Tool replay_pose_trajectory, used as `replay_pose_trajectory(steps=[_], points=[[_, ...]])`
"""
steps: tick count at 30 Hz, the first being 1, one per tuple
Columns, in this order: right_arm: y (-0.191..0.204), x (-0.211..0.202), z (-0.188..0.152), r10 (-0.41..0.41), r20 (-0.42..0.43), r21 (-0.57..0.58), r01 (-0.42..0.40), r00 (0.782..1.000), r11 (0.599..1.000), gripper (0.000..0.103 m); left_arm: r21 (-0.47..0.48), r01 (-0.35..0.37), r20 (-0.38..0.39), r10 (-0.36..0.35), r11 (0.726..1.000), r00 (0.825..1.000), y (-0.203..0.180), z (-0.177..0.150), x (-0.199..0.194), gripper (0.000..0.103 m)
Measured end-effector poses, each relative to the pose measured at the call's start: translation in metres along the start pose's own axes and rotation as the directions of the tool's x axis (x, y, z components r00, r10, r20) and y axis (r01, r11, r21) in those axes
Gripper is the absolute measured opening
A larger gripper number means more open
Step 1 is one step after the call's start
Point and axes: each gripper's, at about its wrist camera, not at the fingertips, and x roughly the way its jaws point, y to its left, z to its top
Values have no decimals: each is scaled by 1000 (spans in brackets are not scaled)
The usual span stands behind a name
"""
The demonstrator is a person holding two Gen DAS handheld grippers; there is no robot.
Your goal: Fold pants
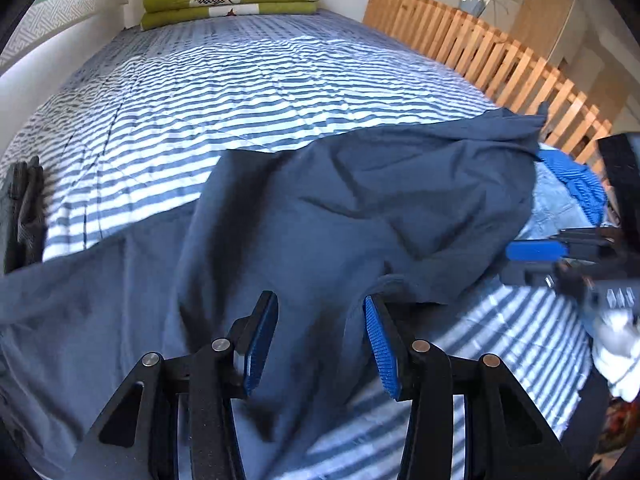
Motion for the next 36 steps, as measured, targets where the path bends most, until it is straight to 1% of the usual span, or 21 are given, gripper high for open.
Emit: replay_pose_trajectory(steps=[2,3,4,5,7,8,10,12,14,15,17,19,21,25,28,29,31,33,34,35,36], points=[[24,9,3,-18,-9,-96,17,1000,995,41,18,-30,-22,30,999,999,1,3,10,49],[30,16,6,-19,-18,-111,17,1000,994,41,30,-42,-33,43,999,999,0,4,14,49],[34,22,10,-14,-32,-114,10,999,993,41,41,-57,-29,58,998,998,0,4,15,49],[35,30,16,-13,-52,-105,7,999,994,41,37,-56,-21,57,998,998,0,2,14,49],[30,42,28,-35,-73,-76,30,997,997,41,3,-18,9,18,1000,1000,2,-1,5,49],[24,47,35,-44,-76,-56,40,996,998,41,-7,-9,19,10,1000,1000,0,-5,0,48],[11,56,48,-35,-84,-2,35,996,999,41,9,30,28,-31,999,999,-12,-14,-9,48],[1,60,55,7,-85,60,-2,996,998,41,59,73,8,-73,996,997,-30,-23,-9,48],[-12,56,59,63,-76,121,-54,995,991,41,105,108,-31,-105,989,994,-48,-28,2,48],[-15,54,60,64,-71,127,-55,995,990,41,114,120,-45,-116,986,992,-55,-30,8,48],[-19,49,61,36,-65,126,-27,997,992,41,102,160,-68,-154,982,986,-64,-27,23,48],[-25,43,61,38,-67,134,-29,997,991,41,79,203,-85,-197,976,977,-73,-20,37,48],[-30,34,59,30,-48,144,-23,998,989,41,85,229,-99,-221,970,970,-84,-15,47,48],[-41,11,51,37,-5,166,-36,999,986,41,127,221,-103,-209,967,973,-106,1,67,48],[-54,-11,37,35,26,179,-39,999,983,41,139,191,-77,-182,972,980,-111,17,76,48],[-60,-19,31,37,34,185,-43,999,982,41,135,197,-65,-190,971,980,-112,23,78,48],[-70,-32,20,48,53,196,-58,997,979,41,121,237,-65,-230,964,971,-115,35,85,48],[-82,-43,9,49,74,217,-64,996,974,41,107,289,-88,-281,951,956,-125,44,92,47],[-88,-49,4,51,87,237,-70,995,969,41,86,350,-109,-341,933,934,-131,49,93,47],[-93,-53,-1,55,95,249,-77,994,965,41,79,385,-115,-375,920,920,-136,52,92,42],[-97,-56,-4,55,101,255,-79,993,964,41,72,422,-117,-413,904,903,-140,56,88,40]])
